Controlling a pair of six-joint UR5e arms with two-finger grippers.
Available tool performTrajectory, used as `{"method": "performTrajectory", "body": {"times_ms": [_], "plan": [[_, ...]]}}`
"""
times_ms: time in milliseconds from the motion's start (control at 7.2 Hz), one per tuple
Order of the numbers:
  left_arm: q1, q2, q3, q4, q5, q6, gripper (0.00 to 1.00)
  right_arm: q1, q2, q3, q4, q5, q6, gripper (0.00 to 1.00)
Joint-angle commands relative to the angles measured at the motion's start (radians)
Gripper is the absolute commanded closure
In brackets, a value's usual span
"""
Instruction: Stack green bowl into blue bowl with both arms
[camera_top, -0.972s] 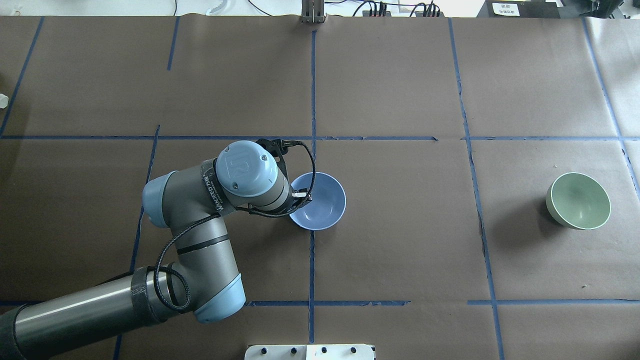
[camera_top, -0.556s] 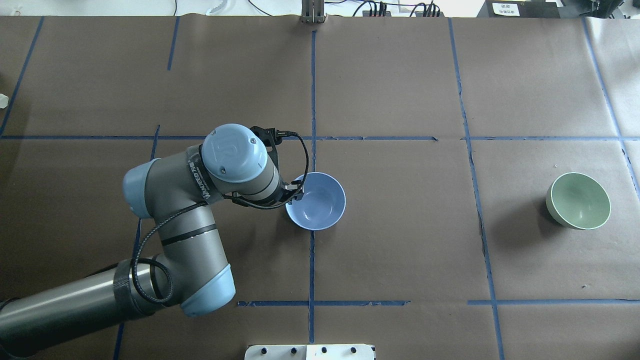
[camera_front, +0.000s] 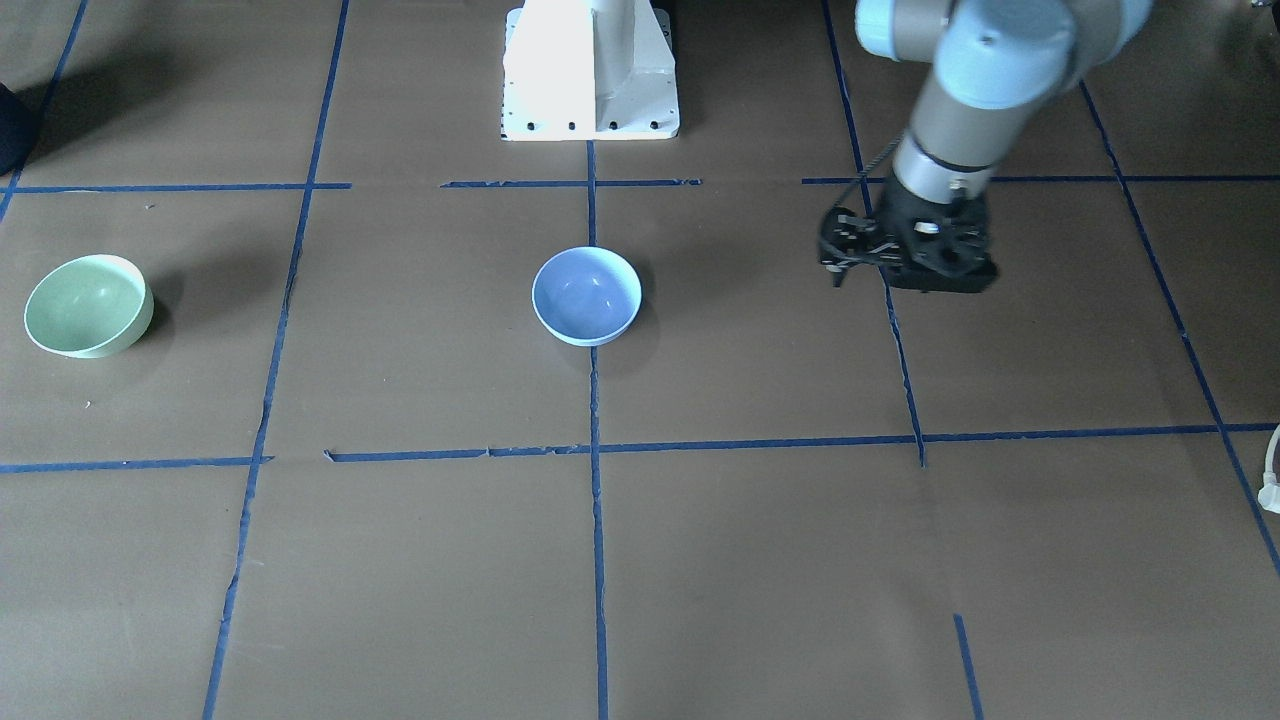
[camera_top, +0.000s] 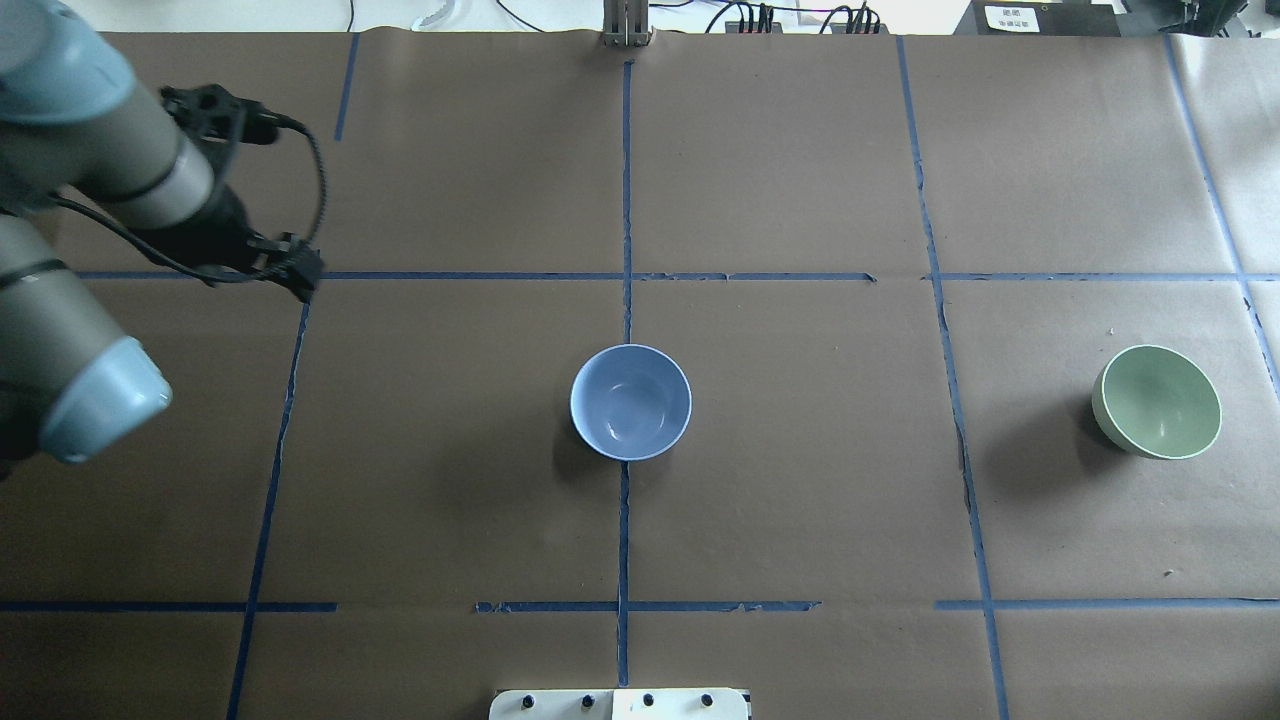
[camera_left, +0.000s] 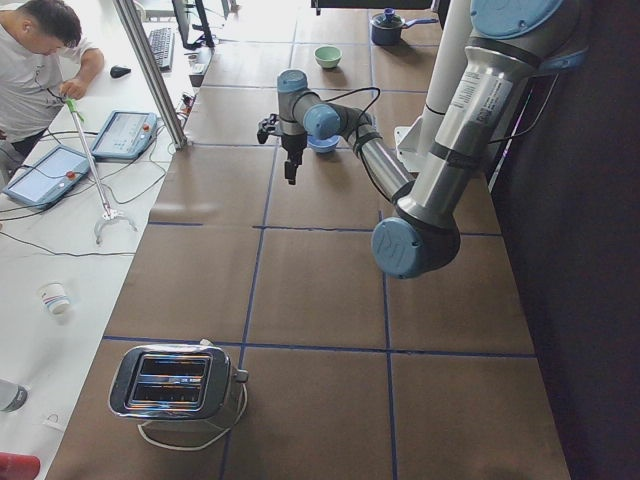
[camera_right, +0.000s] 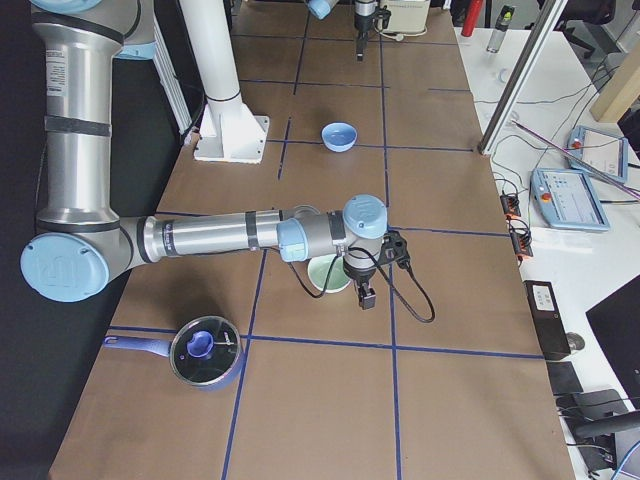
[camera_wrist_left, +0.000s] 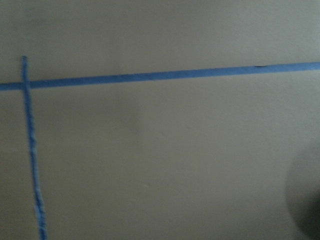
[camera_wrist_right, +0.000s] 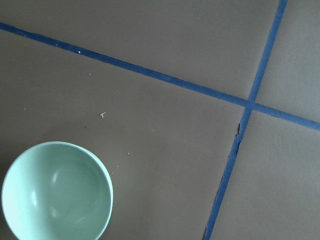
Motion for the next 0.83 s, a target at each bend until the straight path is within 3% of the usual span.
{"method": "performTrajectory", "body": {"times_ms": [0,278,417,694], "plan": [[-0.336,0.175,0.07,0.004,-0.13,0.52,0.0,-0.013,0.046,0.003,0.001,0.005,0.149,0.0],[-0.602,0.244,0.296,-0.005,-0.175,0.922,0.0,-0.122,0.05,0.095,0.004,-0.001,0.423,0.0],[-0.661,0.274,0.354,-0.022,-0.248,0.973,0.0,-0.179,0.038,0.121,0.05,-0.016,0.528,0.0],[-0.661,0.294,0.362,-0.07,-0.258,0.967,0.0,-0.313,-0.048,0.076,0.355,-0.145,0.746,0.0]]}}
